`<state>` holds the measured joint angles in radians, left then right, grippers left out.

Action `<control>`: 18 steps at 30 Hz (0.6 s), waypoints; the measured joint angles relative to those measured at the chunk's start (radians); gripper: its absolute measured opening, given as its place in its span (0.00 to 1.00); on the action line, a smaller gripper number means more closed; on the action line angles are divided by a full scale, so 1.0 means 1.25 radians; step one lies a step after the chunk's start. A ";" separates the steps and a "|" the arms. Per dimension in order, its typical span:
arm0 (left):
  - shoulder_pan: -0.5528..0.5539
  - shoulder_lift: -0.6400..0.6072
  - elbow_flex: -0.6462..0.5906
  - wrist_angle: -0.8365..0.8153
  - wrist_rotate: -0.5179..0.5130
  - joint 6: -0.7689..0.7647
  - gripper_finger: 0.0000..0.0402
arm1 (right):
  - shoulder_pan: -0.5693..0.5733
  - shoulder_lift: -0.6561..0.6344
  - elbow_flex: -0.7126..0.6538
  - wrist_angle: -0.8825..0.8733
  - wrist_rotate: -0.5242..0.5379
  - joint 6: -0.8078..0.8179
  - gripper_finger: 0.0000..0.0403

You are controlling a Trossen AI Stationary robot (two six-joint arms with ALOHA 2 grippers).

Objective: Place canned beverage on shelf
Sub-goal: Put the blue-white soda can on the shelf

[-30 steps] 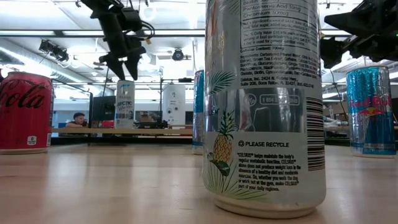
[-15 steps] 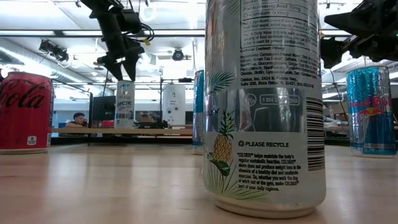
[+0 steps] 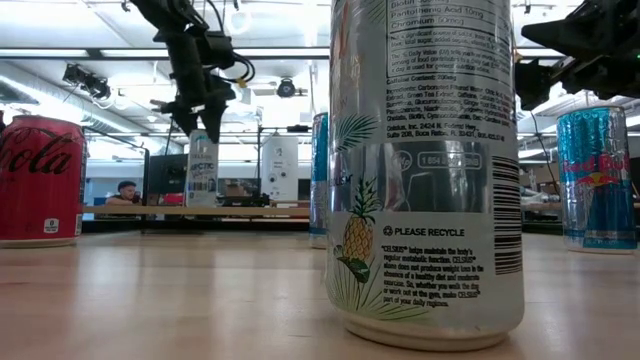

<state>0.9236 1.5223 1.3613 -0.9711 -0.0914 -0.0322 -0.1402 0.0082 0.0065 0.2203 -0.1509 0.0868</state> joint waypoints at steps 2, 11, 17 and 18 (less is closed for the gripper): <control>0.005 0.000 0.000 -0.012 0.002 0.003 0.71 | 0.000 0.000 0.000 -0.003 0.000 0.000 0.90; 0.006 -0.005 0.001 -0.040 0.003 0.038 0.64 | 0.000 0.000 0.000 -0.048 -0.002 0.031 0.90; 0.024 -0.037 -0.004 -0.086 -0.002 0.052 0.65 | 0.000 0.000 0.000 -0.048 -0.006 0.039 0.90; 0.033 -0.043 -0.005 -0.098 0.000 0.047 0.65 | 0.000 0.000 0.000 -0.048 -0.006 0.041 0.90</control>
<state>0.9646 1.4680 1.3556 -1.0940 -0.0912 0.0264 -0.1398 0.0078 0.0065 0.1600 -0.1578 0.1383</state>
